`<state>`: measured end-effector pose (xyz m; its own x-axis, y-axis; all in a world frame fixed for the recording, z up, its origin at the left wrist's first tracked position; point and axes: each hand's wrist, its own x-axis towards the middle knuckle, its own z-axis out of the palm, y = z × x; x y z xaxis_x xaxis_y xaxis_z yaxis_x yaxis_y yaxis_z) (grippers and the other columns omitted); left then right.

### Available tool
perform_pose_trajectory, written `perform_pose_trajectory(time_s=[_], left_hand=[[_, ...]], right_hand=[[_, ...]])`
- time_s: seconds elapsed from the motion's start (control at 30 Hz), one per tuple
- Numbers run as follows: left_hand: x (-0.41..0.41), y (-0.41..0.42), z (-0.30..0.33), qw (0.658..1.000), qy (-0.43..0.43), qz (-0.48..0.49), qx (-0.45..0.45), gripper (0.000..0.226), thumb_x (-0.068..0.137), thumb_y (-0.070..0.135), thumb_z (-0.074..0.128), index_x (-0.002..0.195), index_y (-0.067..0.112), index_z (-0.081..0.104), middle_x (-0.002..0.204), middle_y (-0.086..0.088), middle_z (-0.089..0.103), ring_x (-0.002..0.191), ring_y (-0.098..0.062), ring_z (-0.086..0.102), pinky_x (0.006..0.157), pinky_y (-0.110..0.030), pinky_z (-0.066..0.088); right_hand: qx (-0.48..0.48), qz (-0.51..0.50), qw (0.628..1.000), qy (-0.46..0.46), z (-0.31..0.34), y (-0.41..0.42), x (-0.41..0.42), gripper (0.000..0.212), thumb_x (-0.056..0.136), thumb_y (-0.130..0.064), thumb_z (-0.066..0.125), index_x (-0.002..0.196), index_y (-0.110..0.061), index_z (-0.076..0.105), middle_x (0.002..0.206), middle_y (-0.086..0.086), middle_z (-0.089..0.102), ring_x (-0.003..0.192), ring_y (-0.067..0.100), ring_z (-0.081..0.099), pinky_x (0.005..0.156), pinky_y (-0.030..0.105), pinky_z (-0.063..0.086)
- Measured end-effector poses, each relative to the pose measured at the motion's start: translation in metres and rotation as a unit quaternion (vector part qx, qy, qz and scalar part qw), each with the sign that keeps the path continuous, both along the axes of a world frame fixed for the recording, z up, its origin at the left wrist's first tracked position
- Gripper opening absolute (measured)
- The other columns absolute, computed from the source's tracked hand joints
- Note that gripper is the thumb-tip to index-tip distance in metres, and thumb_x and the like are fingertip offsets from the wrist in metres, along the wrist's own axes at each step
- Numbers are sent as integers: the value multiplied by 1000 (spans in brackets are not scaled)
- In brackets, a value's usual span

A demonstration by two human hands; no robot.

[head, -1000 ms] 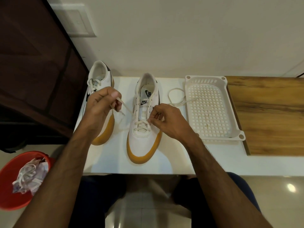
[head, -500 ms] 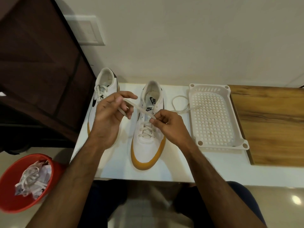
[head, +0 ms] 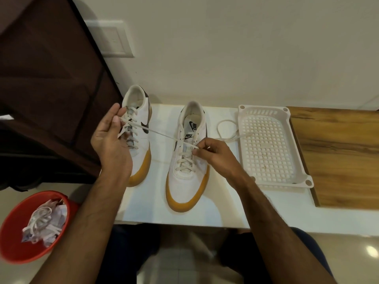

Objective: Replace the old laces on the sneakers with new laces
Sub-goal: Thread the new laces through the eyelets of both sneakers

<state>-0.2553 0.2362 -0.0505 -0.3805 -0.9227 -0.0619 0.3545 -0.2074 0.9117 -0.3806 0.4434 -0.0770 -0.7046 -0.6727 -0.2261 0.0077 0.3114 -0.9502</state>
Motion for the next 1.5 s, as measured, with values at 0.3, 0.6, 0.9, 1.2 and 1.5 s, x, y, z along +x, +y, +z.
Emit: perform_pose_trajectory(time_s=[0.3, 0.6, 0.9, 1.2, 1.5], left_hand=[[3, -10, 0, 997, 72, -17, -36, 34, 102, -1, 40, 132, 9, 53, 88, 2, 65, 57, -7, 43, 54, -25, 42], [-7, 23, 3, 918, -158, -203, -302, 24, 104, 8, 50, 116, 11, 70, 91, -2, 67, 54, -5, 43, 56, -26, 39], [-20, 39, -17, 816, -294, -242, -434, 19, 99, 14, 62, 114, 24, 69, 93, 15, 75, 78, 0, 66, 70, -23, 50], [-23, 44, -29, 714, -339, -230, -568, 7, 91, 26, 74, 97, 23, 75, 93, 11, 65, 80, -8, 62, 60, -21, 45], [-28, 49, -31, 658, -378, -239, -605, 8, 85, 27, 73, 87, 20, 70, 87, 6, 54, 65, -19, 59, 52, -25, 40]], right_hand=[[-54, 78, 995, -2, 18, 21, -12, 26, 91, 9, 60, 104, -4, 78, 90, 9, 77, 80, 10, 68, 74, 17, 51], [30, -80, 991, 100, 1, 14, -14, 8, 91, -16, 69, 90, -22, 74, 85, -9, 74, 71, -2, 64, 65, 14, 49], [163, -102, 960, 205, -10, -15, 21, 32, 82, -49, 76, 93, -25, 58, 86, -11, 63, 78, 8, 61, 67, 30, 51], [132, -127, 972, 144, -8, -11, 16, 12, 85, -26, 70, 94, -19, 71, 77, -14, 66, 73, 2, 62, 67, 22, 48], [93, -130, 984, 74, -13, -6, 9, 6, 84, -18, 70, 90, -19, 71, 82, -6, 73, 78, 8, 69, 74, 24, 54]])
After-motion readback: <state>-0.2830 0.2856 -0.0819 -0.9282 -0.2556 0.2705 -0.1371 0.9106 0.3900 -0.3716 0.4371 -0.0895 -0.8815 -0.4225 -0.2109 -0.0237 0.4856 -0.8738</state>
